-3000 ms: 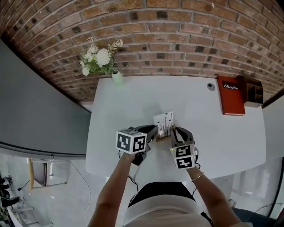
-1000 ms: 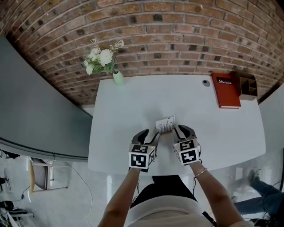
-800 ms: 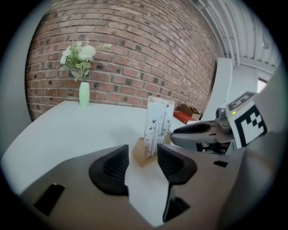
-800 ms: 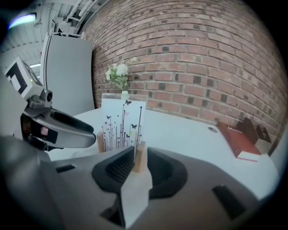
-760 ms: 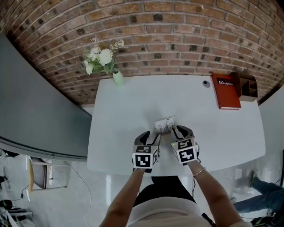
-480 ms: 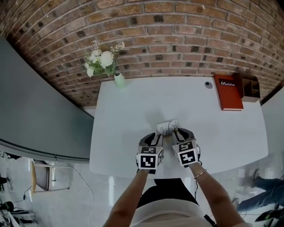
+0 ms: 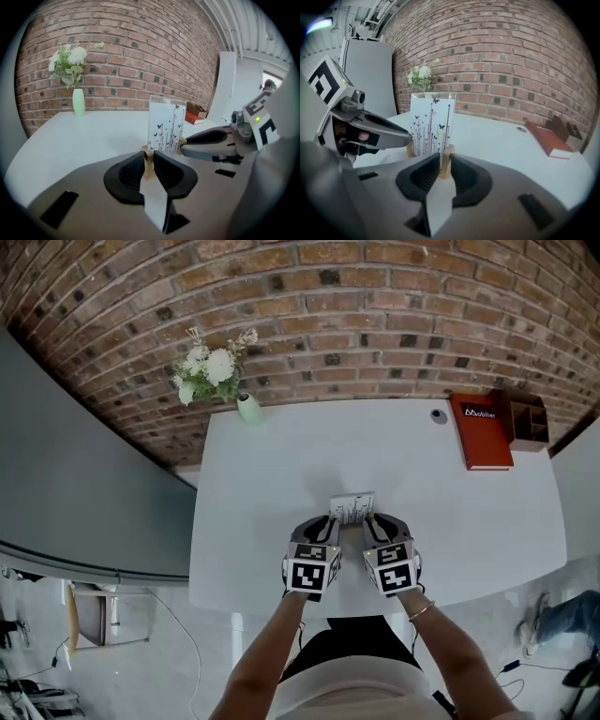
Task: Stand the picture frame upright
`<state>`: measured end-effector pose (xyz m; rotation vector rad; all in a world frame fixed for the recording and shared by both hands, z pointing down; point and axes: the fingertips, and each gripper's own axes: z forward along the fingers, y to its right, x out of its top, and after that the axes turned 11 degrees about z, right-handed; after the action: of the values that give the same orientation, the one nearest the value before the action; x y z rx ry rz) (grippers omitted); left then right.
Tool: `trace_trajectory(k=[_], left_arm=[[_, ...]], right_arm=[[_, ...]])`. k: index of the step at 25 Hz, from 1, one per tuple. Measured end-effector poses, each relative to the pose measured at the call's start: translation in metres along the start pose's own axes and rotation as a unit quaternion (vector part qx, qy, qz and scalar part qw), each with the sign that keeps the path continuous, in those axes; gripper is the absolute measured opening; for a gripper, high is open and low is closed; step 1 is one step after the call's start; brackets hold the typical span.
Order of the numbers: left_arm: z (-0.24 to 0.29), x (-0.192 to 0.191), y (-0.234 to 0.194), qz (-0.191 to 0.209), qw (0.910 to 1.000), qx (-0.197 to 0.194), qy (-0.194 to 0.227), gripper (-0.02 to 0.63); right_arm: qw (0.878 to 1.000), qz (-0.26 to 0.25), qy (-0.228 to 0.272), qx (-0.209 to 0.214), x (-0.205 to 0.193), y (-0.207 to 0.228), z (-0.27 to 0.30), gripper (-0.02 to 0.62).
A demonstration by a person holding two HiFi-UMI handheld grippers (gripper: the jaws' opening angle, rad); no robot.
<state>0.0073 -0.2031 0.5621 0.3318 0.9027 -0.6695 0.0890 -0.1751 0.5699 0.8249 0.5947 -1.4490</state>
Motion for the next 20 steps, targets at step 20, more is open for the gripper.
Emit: trace_trajectory(k=[20], left_arm=[[-0.041,0.023,-0.001,-0.03,0.9975,0.005,0.064,0.089]], right_arm=[[0.994,0.086,0.061,0.012,0.019,-0.001,-0.044,0.075]])
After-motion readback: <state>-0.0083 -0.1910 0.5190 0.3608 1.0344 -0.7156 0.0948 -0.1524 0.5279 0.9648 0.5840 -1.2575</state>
